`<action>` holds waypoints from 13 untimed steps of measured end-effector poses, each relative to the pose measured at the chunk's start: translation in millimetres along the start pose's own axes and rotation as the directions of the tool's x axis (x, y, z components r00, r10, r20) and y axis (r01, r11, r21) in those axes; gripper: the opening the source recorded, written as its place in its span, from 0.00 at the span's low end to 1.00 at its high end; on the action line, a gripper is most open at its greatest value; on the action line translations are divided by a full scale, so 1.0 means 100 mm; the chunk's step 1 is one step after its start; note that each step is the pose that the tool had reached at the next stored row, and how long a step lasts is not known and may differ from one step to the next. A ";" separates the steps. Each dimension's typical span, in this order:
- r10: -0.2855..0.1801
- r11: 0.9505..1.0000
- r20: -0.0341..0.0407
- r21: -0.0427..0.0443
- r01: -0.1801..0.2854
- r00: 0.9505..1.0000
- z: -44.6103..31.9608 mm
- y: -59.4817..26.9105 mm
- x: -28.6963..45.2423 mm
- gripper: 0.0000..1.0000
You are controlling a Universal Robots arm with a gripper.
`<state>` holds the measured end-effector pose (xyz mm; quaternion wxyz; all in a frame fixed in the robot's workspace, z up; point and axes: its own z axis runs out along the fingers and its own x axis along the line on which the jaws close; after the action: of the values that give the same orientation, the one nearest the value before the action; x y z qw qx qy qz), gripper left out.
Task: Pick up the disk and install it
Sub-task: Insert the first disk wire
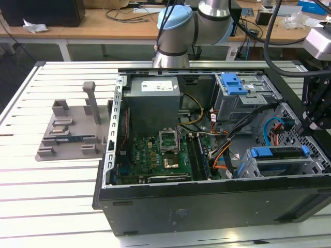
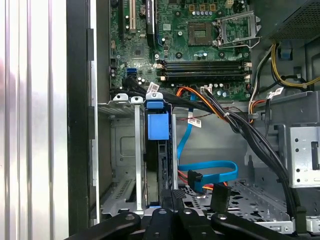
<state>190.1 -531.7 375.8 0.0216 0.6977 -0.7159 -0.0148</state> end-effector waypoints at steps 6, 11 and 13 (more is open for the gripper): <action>0.000 1.000 0.000 0.000 0.000 1.000 0.000 0.000 0.000 0.24; 0.000 1.000 -0.006 0.000 0.000 1.000 0.010 -0.018 -0.150 0.36; 0.000 1.000 -0.006 -0.001 0.000 1.000 0.040 -0.043 -0.300 0.36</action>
<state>195.0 -501.9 371.2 0.0239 0.6977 -0.7159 -0.0131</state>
